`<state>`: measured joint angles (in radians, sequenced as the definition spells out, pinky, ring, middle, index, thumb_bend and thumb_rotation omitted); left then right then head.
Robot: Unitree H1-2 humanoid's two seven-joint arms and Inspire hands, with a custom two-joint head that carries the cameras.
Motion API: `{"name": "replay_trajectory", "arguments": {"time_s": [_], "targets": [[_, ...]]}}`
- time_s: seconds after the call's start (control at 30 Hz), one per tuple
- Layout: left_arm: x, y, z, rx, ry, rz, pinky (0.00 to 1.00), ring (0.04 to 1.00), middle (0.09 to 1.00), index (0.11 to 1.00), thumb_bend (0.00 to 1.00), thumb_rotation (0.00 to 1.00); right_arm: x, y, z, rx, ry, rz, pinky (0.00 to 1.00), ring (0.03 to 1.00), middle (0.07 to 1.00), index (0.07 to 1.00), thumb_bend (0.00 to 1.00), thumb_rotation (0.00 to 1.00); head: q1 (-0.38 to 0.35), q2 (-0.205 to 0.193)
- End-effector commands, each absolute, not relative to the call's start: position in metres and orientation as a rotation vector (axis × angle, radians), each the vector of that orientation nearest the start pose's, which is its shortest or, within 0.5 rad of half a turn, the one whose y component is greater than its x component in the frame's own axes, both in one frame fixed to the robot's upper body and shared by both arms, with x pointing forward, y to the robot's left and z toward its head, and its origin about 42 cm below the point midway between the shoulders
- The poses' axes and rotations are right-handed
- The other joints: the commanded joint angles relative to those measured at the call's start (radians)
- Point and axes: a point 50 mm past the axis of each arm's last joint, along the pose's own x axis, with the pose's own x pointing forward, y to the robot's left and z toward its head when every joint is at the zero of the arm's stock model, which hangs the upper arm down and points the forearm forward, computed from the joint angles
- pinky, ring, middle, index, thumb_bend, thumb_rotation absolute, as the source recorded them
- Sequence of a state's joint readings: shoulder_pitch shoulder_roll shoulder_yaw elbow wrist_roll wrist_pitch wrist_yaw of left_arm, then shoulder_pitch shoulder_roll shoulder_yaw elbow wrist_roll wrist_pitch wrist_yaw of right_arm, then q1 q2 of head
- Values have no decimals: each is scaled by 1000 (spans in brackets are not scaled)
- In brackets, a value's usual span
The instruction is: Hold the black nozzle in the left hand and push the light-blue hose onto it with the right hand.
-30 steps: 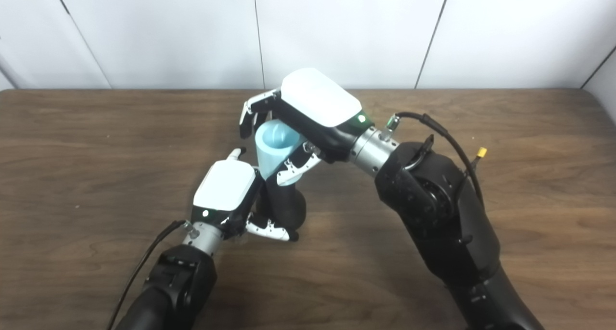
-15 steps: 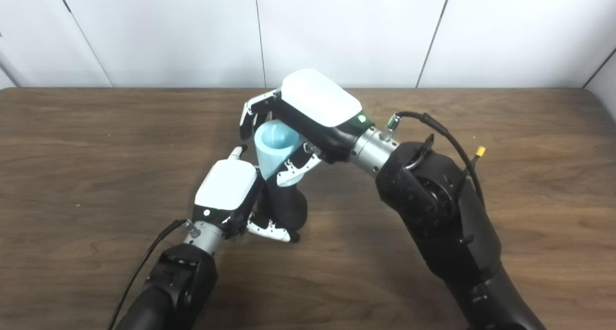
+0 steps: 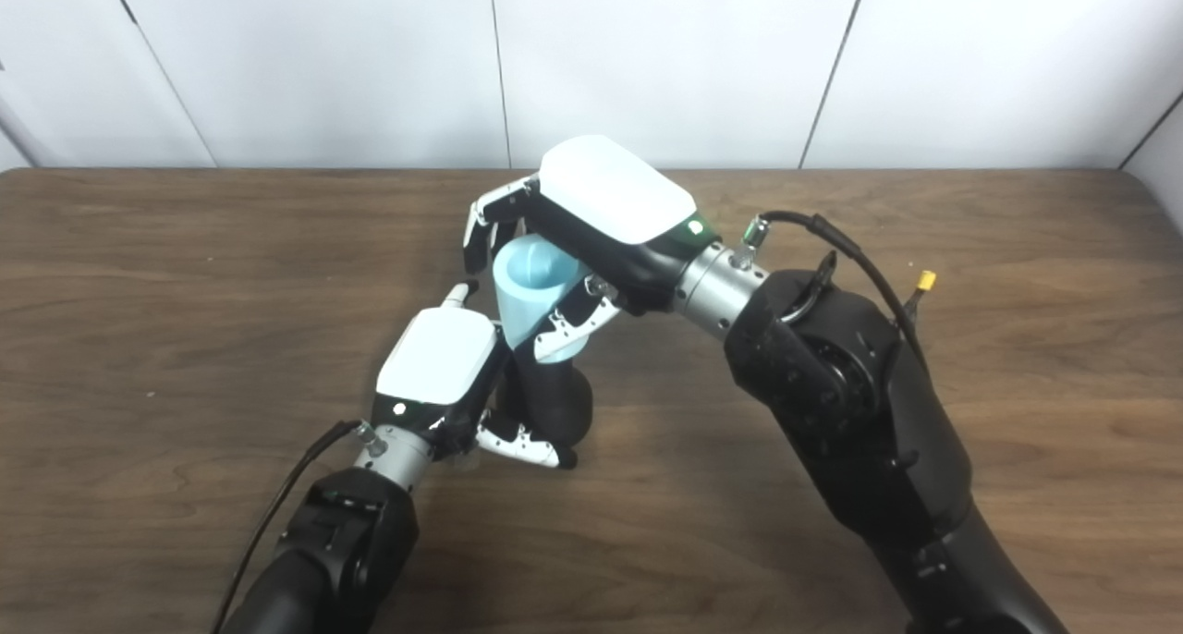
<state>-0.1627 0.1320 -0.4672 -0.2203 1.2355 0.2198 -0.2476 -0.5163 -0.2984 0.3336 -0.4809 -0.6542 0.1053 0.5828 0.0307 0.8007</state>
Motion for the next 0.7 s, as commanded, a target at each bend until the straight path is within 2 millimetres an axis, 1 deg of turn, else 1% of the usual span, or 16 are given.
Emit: {"name": "replay_trajectory", "arguments": {"time_s": [0.0,0.23,0.33,0.43,0.67], "targets": [[301,113,184,1346,-326,-282,977,634,518,465,521,0,325,-142,329,-1155,-686,644,270,364,477,556,485,0,1,0],[301,113,183,1343,-322,-280,973,633,517,465,521,0,324,-141,334,-1084,-693,651,280,373,493,550,487,0,2,1],[302,113,183,1346,-317,-284,982,635,515,467,522,0,324,-139,336,-1046,-700,668,310,381,509,536,491,0,1,2],[302,113,183,1345,-317,-286,988,634,514,469,522,0,323,-140,339,-1036,-702,675,306,386,521,516,493,0,1,2],[302,112,182,1345,-321,-281,1000,639,518,467,521,0,324,-141,344,-1030,-709,666,296,386,520,514,492,0,0,1]]}}
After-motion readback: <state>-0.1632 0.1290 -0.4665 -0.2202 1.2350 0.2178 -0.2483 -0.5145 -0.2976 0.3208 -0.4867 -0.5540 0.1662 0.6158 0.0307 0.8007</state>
